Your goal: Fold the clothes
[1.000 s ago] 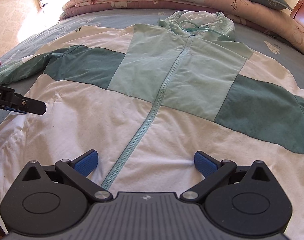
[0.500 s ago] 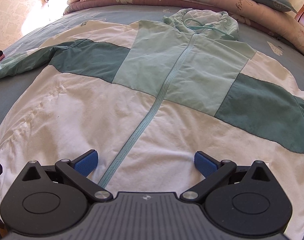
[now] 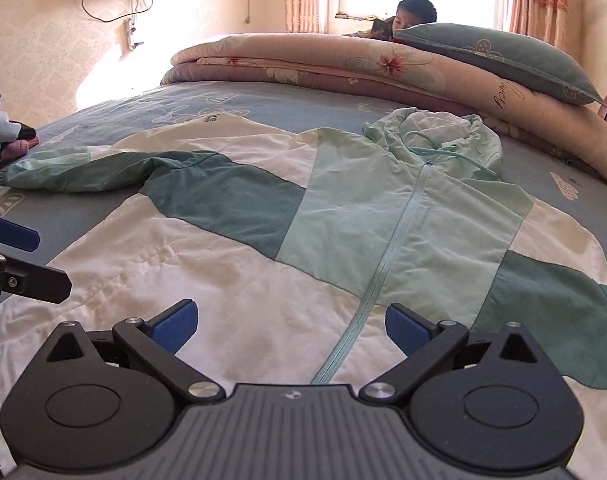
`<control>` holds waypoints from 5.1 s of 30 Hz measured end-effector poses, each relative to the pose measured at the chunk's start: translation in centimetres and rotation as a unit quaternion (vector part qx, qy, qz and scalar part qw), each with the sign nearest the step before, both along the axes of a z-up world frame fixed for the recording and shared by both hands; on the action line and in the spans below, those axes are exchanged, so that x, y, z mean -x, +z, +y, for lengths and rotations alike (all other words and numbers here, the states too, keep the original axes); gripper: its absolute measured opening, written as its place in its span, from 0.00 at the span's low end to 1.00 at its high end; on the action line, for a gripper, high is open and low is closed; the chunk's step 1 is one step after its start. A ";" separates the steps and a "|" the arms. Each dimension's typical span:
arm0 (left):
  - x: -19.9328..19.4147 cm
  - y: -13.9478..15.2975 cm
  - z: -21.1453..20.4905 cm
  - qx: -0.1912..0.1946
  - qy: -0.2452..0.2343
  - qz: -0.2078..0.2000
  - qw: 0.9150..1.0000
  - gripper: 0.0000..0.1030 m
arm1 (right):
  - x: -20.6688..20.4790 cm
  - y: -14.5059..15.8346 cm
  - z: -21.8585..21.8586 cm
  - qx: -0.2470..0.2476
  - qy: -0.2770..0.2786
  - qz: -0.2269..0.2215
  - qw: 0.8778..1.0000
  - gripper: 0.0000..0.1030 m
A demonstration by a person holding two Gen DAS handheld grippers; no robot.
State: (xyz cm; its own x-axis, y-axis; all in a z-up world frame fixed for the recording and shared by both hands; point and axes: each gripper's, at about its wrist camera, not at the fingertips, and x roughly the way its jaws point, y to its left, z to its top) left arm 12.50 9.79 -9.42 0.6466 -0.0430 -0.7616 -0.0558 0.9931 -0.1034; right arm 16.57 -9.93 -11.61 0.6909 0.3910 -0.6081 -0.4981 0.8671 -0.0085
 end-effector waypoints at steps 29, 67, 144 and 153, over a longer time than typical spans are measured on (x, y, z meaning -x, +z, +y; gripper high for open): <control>1.9 -3.3 -4.7 -0.048 -0.106 0.045 0.992 0.96 | 3.5 -0.1 -2.4 0.082 0.096 0.060 0.990 1.00; 7.1 -5.0 -4.3 -0.042 -0.045 -0.017 0.998 0.99 | 2.3 -2.3 -4.3 0.050 0.039 0.085 0.994 1.00; -8.8 -5.3 -7.4 -0.024 -0.188 -0.084 0.978 0.99 | -25.7 1.8 -19.0 -0.185 -0.271 0.161 0.931 1.00; -8.7 -5.6 -7.3 -0.022 -0.190 -0.094 0.977 0.99 | -31.2 -1.7 -19.1 -0.114 -0.317 0.134 0.932 1.00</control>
